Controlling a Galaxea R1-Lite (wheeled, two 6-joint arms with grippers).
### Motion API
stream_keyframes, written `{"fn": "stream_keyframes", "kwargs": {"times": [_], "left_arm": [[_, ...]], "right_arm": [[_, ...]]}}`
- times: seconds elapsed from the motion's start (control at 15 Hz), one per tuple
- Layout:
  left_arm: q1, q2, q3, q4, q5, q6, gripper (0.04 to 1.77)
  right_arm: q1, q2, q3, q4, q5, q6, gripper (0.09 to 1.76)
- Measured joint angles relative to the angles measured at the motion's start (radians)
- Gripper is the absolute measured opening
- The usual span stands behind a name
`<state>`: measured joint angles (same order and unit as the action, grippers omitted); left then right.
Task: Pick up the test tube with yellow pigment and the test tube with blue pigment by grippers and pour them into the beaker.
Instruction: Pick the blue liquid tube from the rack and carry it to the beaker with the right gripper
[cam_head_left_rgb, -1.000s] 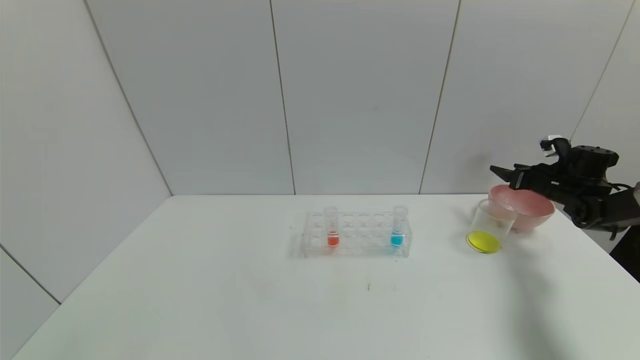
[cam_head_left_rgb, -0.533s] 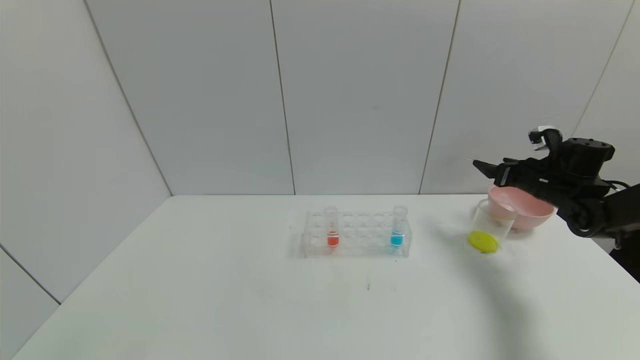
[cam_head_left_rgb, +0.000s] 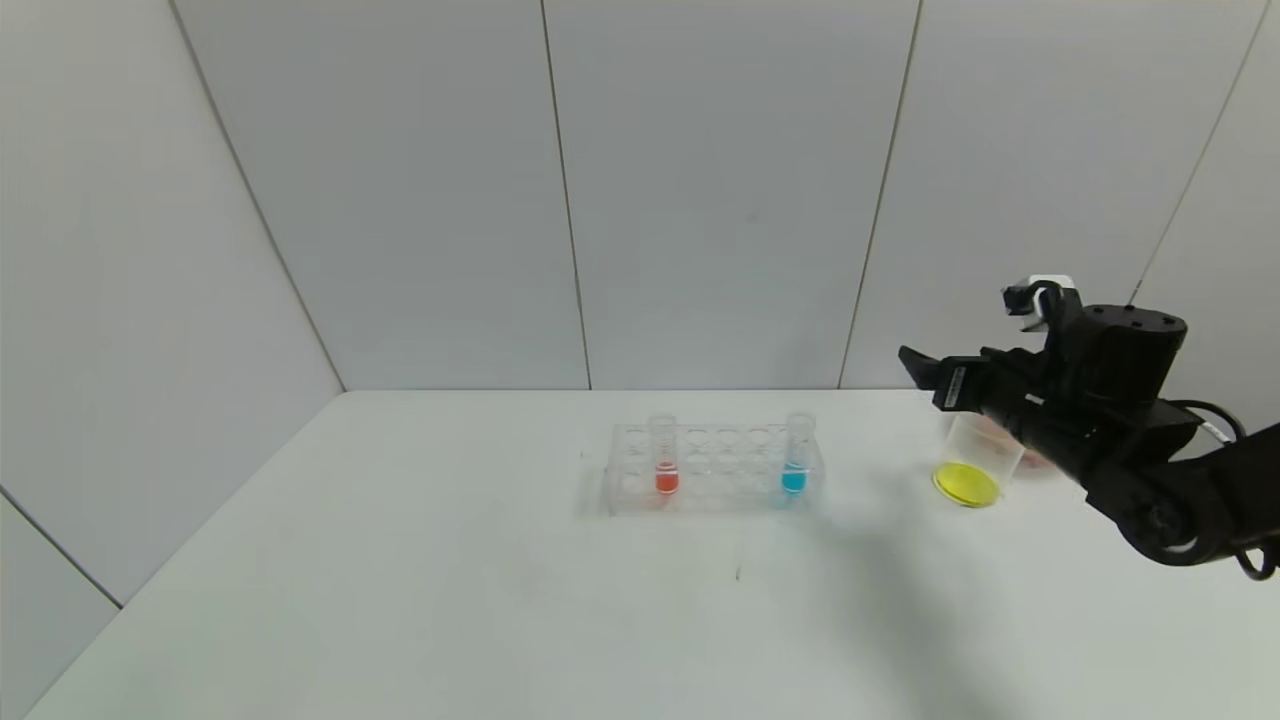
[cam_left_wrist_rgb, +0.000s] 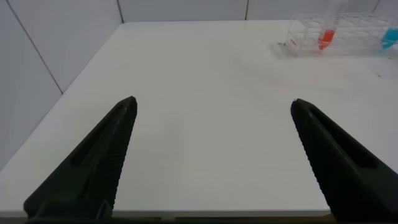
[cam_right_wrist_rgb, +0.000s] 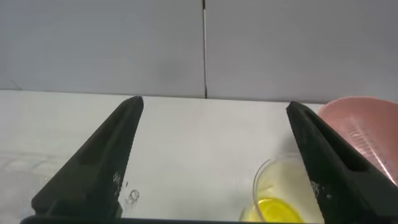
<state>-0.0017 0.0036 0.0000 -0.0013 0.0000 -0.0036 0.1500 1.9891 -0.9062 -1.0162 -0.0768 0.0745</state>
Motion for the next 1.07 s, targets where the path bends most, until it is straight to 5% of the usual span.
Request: {"fn": "stream_keyframes", "kwargs": {"times": [0.33,0.47,0.73,1.07], "left_arm": [[0.000,0.000,0.000,0.000,0.000,-0.001,1.76],[0.000,0.000,0.000,0.000,0.000,0.000,1.76],[0.000,0.000,0.000,0.000,0.000,0.000,1.76],[0.000,0.000,0.000,0.000,0.000,-0.001,1.76]], "right_arm": [[0.142,-0.083,0.307,-0.279,-0.075,-0.001,1.69],[0.227,-0.100,0.390,-0.316,-0.190,-0.001,1.69],[0.394,-0.097,0.435,-0.324,-0.460,-0.001,1.70],[0.539,-0.031,0.407,-0.368,-0.509,0.013,1.70]]}}
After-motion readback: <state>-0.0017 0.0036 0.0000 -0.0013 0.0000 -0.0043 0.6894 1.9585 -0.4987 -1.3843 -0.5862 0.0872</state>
